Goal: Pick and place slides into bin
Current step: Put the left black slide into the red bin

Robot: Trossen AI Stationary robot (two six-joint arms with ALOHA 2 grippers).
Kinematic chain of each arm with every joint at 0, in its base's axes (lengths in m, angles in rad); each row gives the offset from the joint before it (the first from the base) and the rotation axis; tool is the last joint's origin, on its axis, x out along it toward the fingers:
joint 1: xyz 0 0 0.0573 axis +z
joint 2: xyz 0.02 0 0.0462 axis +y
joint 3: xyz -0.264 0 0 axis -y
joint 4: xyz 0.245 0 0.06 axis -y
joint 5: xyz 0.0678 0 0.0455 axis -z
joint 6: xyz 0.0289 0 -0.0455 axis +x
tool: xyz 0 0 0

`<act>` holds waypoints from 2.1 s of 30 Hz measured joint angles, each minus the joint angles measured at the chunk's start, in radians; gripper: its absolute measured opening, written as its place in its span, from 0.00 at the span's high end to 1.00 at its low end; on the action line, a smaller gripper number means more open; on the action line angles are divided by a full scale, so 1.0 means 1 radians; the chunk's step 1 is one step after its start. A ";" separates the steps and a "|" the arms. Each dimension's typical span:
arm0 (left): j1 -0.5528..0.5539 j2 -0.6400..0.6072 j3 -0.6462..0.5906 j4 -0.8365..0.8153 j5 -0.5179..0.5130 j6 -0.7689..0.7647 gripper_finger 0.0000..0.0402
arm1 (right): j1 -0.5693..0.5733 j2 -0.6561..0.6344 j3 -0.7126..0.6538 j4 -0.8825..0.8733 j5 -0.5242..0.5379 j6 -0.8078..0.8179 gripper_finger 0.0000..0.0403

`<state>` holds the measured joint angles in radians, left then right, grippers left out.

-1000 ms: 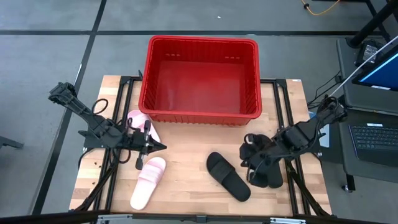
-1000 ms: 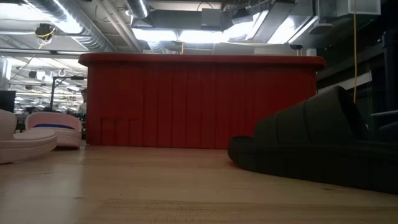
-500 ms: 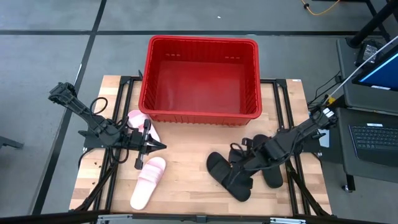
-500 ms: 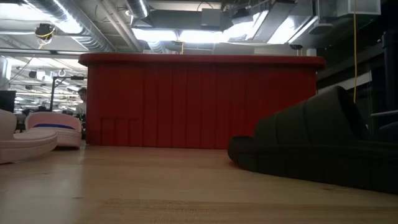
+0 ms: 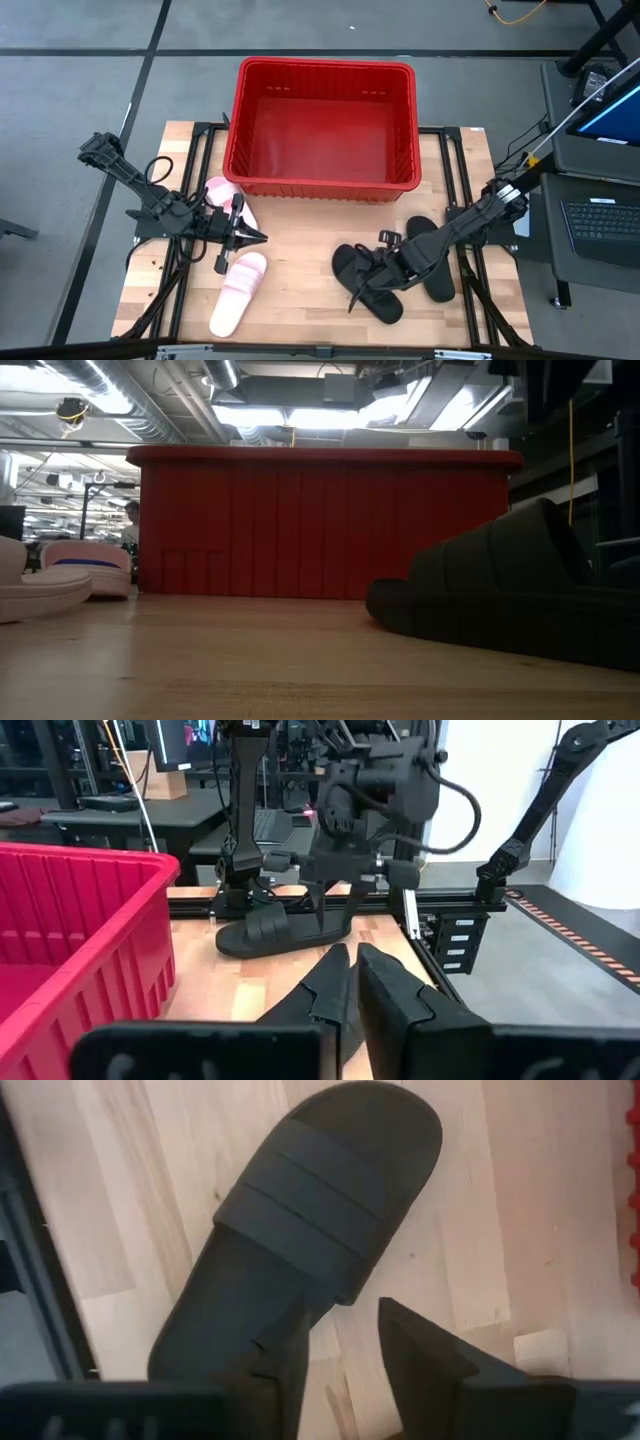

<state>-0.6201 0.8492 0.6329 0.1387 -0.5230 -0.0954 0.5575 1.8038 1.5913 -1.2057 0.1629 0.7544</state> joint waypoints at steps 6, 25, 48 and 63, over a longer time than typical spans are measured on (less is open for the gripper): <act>0.000 0.013 0.000 -0.003 0.001 -0.069 0.83 | 0.003 0.042 0.000 -0.001 -0.017 0.000 0.60; 0.000 0.148 0.000 0.054 -0.049 -0.104 0.61 | 0.024 0.175 0.000 -0.019 0.076 -0.002 0.59; 0.000 0.146 0.000 0.053 0.003 -0.128 0.62 | 0.040 0.196 -0.060 0.117 0.080 -0.073 0.59; 0.000 0.146 0.000 0.053 0.018 -0.127 0.62 | 0.045 0.195 -0.087 0.138 0.128 -0.083 0.63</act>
<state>-0.6201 0.9947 0.6327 0.1913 -0.5048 -0.2226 0.6022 1.9991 1.5047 -1.0678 0.2911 0.6713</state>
